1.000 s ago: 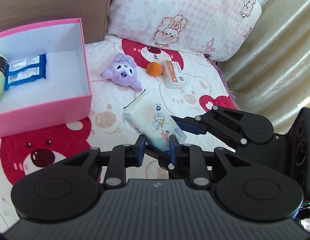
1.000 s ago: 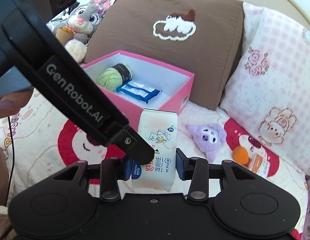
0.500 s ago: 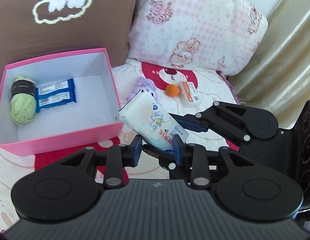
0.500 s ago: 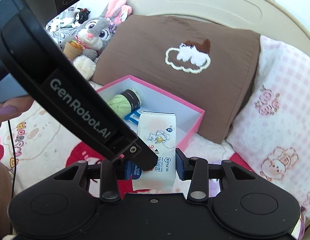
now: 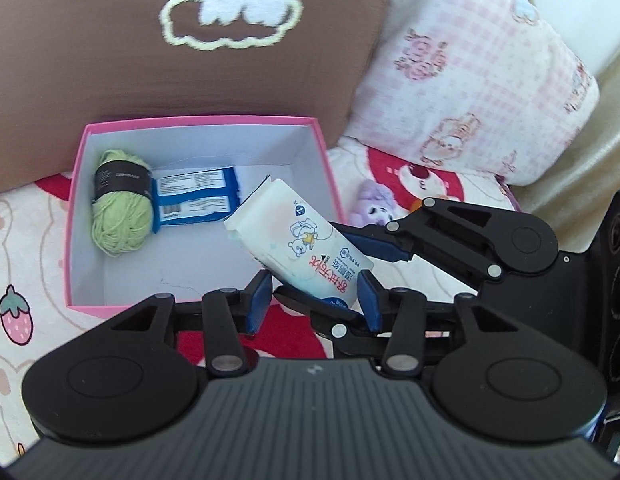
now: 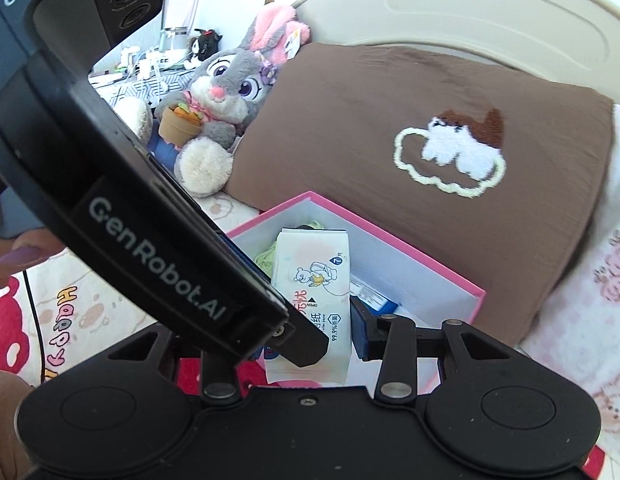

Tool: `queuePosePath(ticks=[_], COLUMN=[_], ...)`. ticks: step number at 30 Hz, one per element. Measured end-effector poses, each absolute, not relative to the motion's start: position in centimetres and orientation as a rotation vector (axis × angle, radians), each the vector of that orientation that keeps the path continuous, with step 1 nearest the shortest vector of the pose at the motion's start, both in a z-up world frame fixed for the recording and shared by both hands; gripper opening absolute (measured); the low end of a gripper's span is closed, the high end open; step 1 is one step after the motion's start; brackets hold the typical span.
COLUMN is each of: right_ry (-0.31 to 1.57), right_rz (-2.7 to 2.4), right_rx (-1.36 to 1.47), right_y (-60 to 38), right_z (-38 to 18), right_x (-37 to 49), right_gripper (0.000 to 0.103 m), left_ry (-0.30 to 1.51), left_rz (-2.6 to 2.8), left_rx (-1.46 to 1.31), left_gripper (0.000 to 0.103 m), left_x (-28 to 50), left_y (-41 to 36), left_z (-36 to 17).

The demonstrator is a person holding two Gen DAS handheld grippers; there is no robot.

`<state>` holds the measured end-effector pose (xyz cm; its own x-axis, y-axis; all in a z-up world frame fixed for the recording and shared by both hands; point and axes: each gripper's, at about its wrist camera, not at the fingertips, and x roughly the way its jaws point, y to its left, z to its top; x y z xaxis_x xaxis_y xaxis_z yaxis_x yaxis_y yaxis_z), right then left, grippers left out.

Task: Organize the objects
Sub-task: 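Lower the tissue pack into the box beside the wet-wipe pack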

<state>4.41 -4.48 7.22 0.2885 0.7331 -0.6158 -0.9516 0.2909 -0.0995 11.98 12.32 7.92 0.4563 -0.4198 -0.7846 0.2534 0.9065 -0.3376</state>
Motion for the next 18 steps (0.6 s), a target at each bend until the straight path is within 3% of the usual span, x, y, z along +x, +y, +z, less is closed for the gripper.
queuePosePath(ticks=[18], right_ry=[0.684], right_rz=[1.380], right_rx=[-0.762], right_y=[7.0], right_z=[2.2], right_x=[10.8], right_gripper=[0.045], left_ry=[1.029], left_rz=[-0.356], left_rx=[-0.272], left_gripper=[0.047], left_x=[19.7], left_y=[18.8], left_z=[2.8])
